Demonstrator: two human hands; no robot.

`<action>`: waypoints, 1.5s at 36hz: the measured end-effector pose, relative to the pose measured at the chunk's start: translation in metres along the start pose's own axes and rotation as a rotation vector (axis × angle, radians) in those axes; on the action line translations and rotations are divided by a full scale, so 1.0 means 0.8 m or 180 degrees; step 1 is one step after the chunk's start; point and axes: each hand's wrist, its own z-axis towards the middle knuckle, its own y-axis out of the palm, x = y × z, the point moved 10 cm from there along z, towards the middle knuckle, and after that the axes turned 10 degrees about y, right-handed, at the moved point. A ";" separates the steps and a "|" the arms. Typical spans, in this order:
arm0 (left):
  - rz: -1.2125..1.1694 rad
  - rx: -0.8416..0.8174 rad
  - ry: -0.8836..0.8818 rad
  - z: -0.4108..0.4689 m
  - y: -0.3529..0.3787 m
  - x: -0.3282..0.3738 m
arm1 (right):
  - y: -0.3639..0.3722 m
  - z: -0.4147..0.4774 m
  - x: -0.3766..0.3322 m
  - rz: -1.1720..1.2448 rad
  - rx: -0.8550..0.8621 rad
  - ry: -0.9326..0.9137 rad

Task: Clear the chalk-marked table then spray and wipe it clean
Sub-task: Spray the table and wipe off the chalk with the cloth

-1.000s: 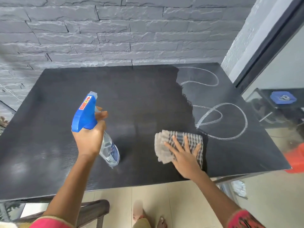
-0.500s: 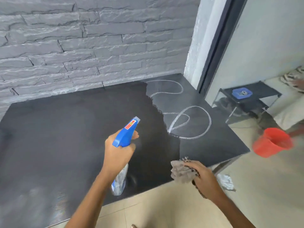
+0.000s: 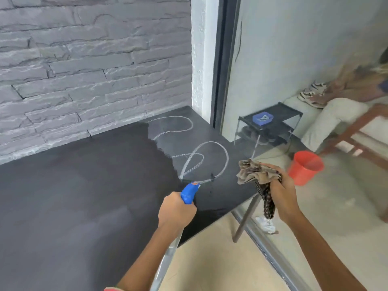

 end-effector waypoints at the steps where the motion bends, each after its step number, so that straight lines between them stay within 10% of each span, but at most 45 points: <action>1: 0.0068 0.0017 -0.0046 -0.001 -0.001 -0.002 | -0.004 0.000 -0.002 0.0064 0.0041 0.0024; 54: -0.0733 0.1164 -0.0524 0.354 -0.173 -0.039 | 0.269 0.274 -0.070 0.0316 -0.0632 0.0226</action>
